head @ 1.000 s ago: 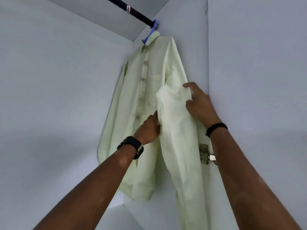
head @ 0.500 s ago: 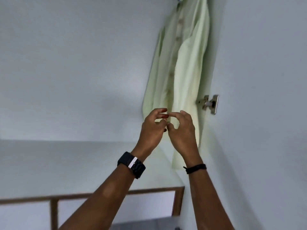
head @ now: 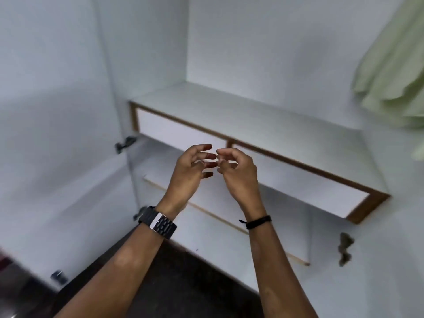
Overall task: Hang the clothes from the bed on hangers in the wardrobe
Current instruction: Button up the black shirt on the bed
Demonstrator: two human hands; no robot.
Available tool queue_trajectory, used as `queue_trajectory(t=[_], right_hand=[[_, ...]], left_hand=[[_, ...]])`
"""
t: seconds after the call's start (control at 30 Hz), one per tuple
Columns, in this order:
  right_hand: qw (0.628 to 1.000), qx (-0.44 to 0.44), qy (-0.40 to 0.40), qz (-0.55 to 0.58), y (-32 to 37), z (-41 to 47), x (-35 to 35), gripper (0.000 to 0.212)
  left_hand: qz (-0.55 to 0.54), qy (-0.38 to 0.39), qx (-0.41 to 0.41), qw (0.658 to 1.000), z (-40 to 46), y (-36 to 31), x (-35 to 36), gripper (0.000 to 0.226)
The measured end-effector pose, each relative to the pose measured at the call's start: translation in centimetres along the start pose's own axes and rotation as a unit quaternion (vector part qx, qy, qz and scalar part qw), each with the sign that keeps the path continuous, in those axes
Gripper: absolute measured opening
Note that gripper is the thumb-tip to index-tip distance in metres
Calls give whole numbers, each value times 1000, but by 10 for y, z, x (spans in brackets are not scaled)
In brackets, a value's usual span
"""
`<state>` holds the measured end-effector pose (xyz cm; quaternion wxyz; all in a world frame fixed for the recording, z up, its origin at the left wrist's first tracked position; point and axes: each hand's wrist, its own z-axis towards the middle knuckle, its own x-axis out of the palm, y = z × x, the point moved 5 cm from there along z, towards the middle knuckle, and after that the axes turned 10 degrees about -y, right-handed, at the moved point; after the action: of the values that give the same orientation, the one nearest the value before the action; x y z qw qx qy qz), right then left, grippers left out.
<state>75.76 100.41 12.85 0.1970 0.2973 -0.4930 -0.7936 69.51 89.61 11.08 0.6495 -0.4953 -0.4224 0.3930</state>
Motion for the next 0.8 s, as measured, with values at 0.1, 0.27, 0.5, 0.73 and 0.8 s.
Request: queue_trajectory(t=[0.1,0.27,0.5,0.73,0.8], right_hand=[[996,21,89,2,-7,-36,73,19],[970,57,237,-1,-4,-123,196,20],[923,45,381,-39,19,-270,334,23],[872,37,487,-29,3,-429,445,24],[854,28,518,-31,-17,-472,473,26]], left_hand=[[21,-76,-47,996,-23,27,-78,36],[34,-203,-112,972,-78,54,-214,35],[39,-321,-156,933,-168,79,-387,38],[88,-416,-204,882,-269,139,-535,38],[101,-442,-212,865,-293,168,-567,37]])
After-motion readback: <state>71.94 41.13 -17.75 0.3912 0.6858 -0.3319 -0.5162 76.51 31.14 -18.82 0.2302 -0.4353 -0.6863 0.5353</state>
